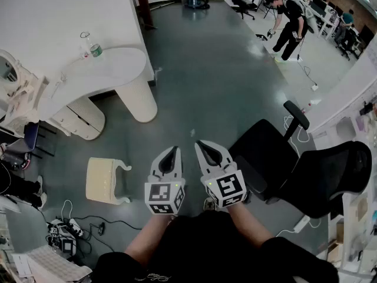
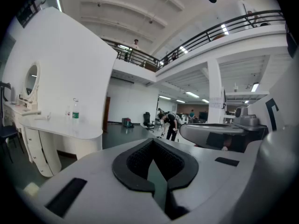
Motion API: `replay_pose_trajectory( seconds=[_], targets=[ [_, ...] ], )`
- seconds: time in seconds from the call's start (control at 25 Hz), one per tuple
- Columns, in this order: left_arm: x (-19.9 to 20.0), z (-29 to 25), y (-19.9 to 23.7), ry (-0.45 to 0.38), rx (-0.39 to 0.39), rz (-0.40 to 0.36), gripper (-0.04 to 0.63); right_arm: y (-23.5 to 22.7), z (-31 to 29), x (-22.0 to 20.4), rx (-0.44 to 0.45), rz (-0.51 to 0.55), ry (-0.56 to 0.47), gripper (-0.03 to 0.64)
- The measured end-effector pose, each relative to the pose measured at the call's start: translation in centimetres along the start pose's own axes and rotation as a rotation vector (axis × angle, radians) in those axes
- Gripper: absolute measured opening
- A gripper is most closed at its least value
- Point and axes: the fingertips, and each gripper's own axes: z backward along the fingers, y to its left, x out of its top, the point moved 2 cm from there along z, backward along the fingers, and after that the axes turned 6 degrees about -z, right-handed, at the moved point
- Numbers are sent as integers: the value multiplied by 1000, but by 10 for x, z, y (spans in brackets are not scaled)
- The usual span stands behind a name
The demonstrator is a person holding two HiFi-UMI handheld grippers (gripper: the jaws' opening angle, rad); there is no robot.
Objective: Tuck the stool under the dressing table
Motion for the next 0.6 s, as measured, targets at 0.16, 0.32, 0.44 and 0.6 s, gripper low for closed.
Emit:
replay_pose_trajectory(
  seconds=[0.16, 0.32, 0.44, 0.6],
  targets=[
    [4, -8, 0, -18, 11, 1, 5, -10, -3, 3, 3, 14, -3, 6],
    [2, -7, 0, -12, 15, 4, 5, -8, -4, 3, 21, -13, -9, 6],
    [1, -5, -1, -11, 19, 5, 5, -6, -4, 1, 27, -19, -9, 6],
    [-3, 0, 1, -6, 35, 8, 5, -1, -5, -3, 39, -21, 2, 6]
  ],
)
